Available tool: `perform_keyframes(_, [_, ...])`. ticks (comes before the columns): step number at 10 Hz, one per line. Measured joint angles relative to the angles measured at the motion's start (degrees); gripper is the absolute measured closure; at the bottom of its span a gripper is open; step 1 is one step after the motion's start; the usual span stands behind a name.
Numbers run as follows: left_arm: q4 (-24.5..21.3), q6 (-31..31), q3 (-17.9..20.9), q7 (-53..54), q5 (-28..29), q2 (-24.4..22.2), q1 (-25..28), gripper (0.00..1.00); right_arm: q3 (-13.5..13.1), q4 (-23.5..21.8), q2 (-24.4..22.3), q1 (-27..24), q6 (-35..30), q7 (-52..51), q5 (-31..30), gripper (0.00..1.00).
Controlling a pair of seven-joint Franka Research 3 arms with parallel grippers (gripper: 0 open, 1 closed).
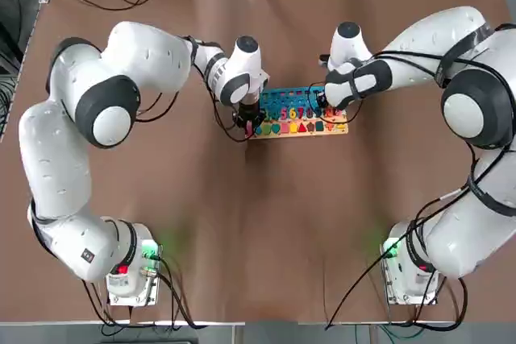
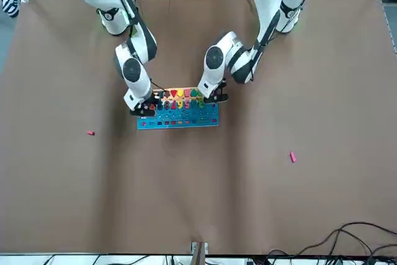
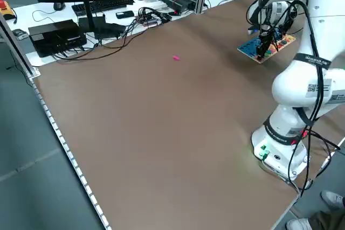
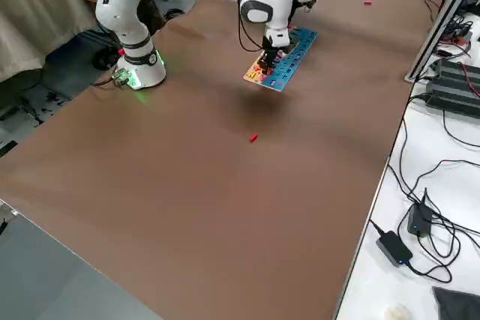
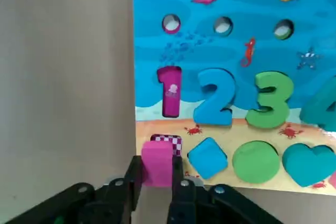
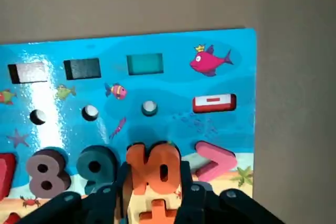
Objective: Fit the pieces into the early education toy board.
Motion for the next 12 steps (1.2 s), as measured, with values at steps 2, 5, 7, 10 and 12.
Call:
perform_keyframes(2, [0.00,0.14,-0.13,0.13,0.00,0.04,-0.23,0.74,-0.03,-0.04,0.29,0.01,0.33,0.00,0.00,0.60])
perform_keyframes(5, [0.03,0.38,-0.18,0.45,0.00,0.16,-0.32,0.74,-0.03,-0.04,0.43,0.04,0.45,0.00,0.00,0.60])
perform_keyframes(7, [0.14,0.42,-0.12,0.87,0.01,0.27,-0.28,0.74,-0.03,-0.04,0.43,0.04,0.44,0.00,0.00,0.60])
perform_keyframes(10, [0.63,0.45,0.15,1.13,0.15,0.31,-0.15,0.74,-0.07,0.08,0.44,0.04,0.44,0.05,0.00,0.59])
perform_keyframes(12, [0.68,0.45,0.19,1.18,0.15,0.38,-0.08,0.74,-0.07,0.09,0.45,0.04,0.46,0.07,0.00,0.58])
